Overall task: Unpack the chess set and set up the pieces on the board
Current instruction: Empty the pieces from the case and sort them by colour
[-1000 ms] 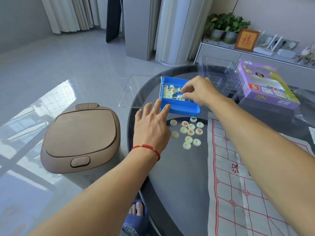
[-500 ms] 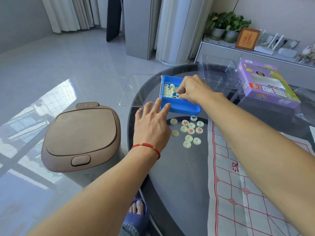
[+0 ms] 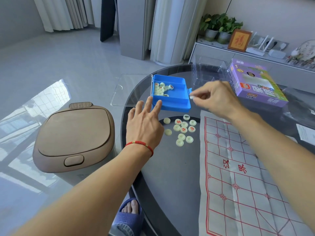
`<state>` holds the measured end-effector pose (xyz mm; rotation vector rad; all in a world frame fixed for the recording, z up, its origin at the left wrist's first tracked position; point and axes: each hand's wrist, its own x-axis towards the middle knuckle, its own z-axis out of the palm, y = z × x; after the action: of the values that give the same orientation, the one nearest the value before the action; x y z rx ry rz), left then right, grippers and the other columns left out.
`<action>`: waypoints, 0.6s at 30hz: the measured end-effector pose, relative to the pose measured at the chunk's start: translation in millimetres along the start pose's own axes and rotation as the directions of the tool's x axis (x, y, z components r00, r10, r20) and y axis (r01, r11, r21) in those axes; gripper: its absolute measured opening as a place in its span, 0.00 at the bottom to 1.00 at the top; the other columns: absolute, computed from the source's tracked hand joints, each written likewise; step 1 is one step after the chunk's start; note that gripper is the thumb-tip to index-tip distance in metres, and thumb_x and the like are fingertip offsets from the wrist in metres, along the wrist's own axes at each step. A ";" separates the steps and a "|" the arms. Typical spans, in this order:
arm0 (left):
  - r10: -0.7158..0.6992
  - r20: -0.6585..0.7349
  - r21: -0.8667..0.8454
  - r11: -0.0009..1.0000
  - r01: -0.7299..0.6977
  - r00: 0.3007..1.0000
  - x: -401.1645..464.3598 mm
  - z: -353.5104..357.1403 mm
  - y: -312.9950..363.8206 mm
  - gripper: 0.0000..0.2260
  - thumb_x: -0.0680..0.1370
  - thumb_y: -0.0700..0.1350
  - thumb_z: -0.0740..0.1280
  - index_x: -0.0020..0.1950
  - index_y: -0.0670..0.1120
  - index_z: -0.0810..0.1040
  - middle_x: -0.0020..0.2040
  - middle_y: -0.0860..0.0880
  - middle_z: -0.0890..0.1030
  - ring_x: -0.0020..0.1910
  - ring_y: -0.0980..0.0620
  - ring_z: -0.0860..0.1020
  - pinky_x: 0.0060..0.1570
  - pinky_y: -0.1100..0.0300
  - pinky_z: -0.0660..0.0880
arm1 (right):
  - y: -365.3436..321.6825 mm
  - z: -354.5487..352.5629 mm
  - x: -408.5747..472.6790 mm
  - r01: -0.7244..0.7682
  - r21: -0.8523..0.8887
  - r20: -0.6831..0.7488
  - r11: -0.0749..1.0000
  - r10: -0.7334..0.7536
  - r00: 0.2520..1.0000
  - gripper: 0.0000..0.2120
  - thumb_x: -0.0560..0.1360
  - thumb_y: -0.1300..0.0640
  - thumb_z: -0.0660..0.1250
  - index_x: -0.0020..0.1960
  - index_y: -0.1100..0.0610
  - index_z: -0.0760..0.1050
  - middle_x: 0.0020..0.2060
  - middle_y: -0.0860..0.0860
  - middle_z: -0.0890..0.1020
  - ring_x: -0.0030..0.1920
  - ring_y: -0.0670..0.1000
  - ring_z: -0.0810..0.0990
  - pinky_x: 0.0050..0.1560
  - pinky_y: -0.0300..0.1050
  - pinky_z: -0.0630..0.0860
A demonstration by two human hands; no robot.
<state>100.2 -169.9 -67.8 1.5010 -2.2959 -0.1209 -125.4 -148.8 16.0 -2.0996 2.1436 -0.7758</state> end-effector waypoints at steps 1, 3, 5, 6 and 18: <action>-0.003 0.003 0.003 1.000 0.003 1.000 -0.4 -0.6 0.5 0.30 0.75 0.44 0.56 0.79 0.54 0.59 0.80 0.49 0.57 0.77 0.45 0.56 0.73 0.47 0.59 | 3.8 -1.0 -10.3 -0.001 -0.011 0.040 1.000 0.001 0.999 0.07 0.73 0.59 0.75 0.50 0.52 0.88 0.36 0.38 0.82 0.37 0.31 0.79 0.43 0.28 0.75; -0.007 0.008 0.009 1.000 0.007 1.000 -0.7 -1.4 0.9 0.31 0.76 0.44 0.56 0.80 0.53 0.58 0.81 0.49 0.57 0.77 0.45 0.56 0.73 0.47 0.59 | 10.6 2.6 -23.2 -0.006 -0.046 0.096 0.999 0.010 0.995 0.07 0.73 0.61 0.74 0.49 0.55 0.88 0.35 0.43 0.84 0.38 0.38 0.81 0.46 0.42 0.81; -0.012 0.010 0.011 1.000 0.012 1.000 -0.7 -0.9 0.2 0.31 0.76 0.43 0.57 0.80 0.53 0.58 0.81 0.49 0.56 0.77 0.44 0.55 0.73 0.47 0.59 | 12.1 8.6 -26.4 0.010 -0.109 0.140 0.994 0.005 0.990 0.06 0.73 0.61 0.71 0.48 0.62 0.85 0.37 0.57 0.84 0.41 0.52 0.82 0.47 0.51 0.81; -0.016 0.011 0.012 1.000 0.016 1.000 -0.7 -0.9 -0.2 0.31 0.76 0.43 0.57 0.80 0.53 0.57 0.81 0.48 0.56 0.77 0.44 0.55 0.73 0.47 0.60 | 11.6 11.6 -25.1 0.023 -0.135 0.163 0.991 0.000 0.987 0.07 0.74 0.61 0.70 0.48 0.64 0.83 0.40 0.61 0.83 0.43 0.57 0.81 0.47 0.54 0.80; -0.024 0.038 0.009 1.000 0.023 0.999 0.1 -2.4 -0.3 0.30 0.78 0.43 0.57 0.80 0.53 0.57 0.81 0.48 0.55 0.77 0.43 0.54 0.73 0.46 0.60 | -9.2 16.7 -28.9 0.134 -0.143 0.329 0.981 -0.081 0.941 0.12 0.81 0.58 0.67 0.63 0.54 0.83 0.50 0.50 0.83 0.51 0.50 0.79 0.54 0.50 0.78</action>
<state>101.3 -169.7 -65.6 1.5429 -2.3114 -0.1474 -108.3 -126.4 -4.1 -2.2496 1.9890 -0.2416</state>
